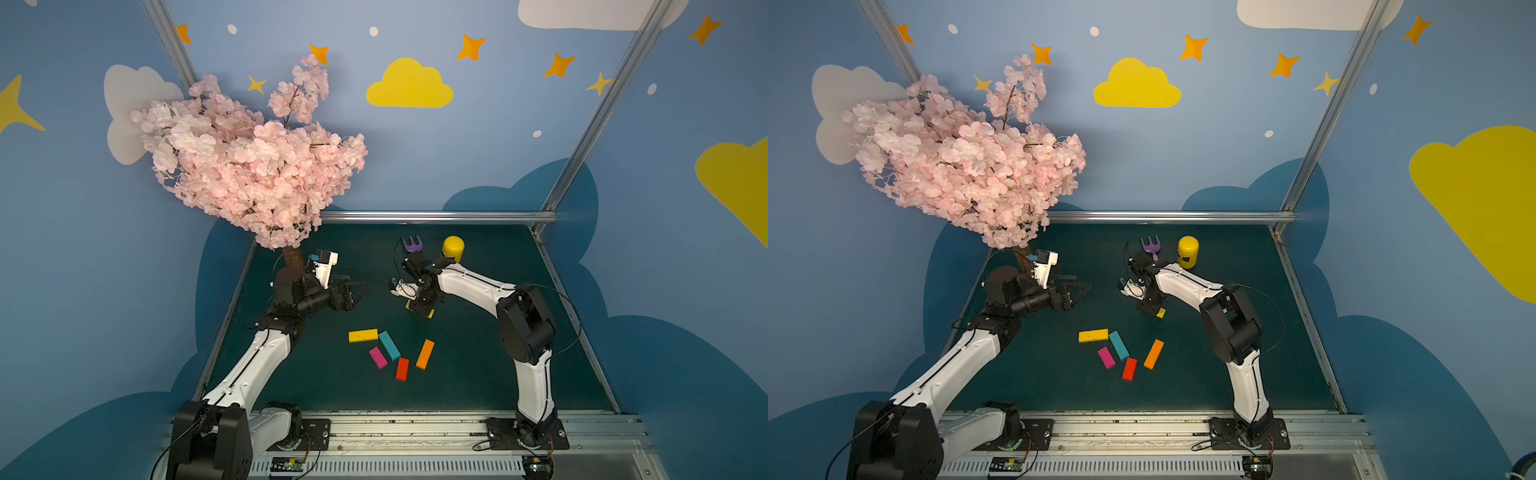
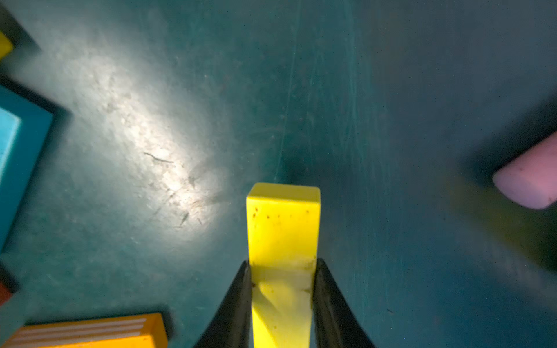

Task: Assemble the letter p with building blocks
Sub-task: Place the building block at the center of the board.

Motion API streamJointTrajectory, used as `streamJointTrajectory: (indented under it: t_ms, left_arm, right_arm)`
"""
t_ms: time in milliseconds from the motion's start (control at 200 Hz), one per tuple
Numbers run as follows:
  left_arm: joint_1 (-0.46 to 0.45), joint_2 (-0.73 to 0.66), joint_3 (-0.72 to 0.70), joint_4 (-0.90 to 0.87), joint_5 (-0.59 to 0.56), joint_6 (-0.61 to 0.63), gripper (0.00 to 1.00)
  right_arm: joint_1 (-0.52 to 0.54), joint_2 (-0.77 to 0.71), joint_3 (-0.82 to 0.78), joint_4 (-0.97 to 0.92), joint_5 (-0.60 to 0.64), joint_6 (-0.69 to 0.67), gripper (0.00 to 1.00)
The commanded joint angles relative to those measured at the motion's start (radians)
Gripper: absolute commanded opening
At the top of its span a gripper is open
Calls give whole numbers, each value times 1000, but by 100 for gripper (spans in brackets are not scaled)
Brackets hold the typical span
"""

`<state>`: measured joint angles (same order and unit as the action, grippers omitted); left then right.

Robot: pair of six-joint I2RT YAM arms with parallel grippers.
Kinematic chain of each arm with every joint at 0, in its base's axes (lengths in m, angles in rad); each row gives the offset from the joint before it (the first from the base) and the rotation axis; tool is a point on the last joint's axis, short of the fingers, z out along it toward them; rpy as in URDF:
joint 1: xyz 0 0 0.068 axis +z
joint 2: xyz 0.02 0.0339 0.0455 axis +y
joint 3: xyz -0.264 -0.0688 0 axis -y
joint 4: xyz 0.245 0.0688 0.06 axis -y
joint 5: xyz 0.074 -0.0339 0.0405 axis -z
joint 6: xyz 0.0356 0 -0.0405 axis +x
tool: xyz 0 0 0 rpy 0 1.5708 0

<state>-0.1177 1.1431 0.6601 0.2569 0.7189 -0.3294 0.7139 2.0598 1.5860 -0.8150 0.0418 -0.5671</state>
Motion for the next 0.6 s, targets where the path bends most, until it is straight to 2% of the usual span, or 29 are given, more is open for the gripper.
streamJointTrajectory:
  t_ms: [0, 100, 265, 451, 596]
  left_arm:
    - [4, 20, 30, 12, 19, -8, 100]
    - [3, 20, 42, 6, 30, -12, 100]
    - [4, 30, 48, 8, 35, -19, 100]
    - [4, 24, 61, -11, 30, -14, 100]
    - [4, 25, 62, -19, 22, -11, 100]
  right_arm:
    - [-1, 9, 31, 4, -61, -194, 14]
    - [-2, 6, 32, 4, -151, -302, 13]
    - [-22, 41, 111, -37, -282, -381, 17]
    - [-40, 182, 317, -268, -301, -459, 20]
    - [-62, 215, 340, -288, -292, -486, 21]
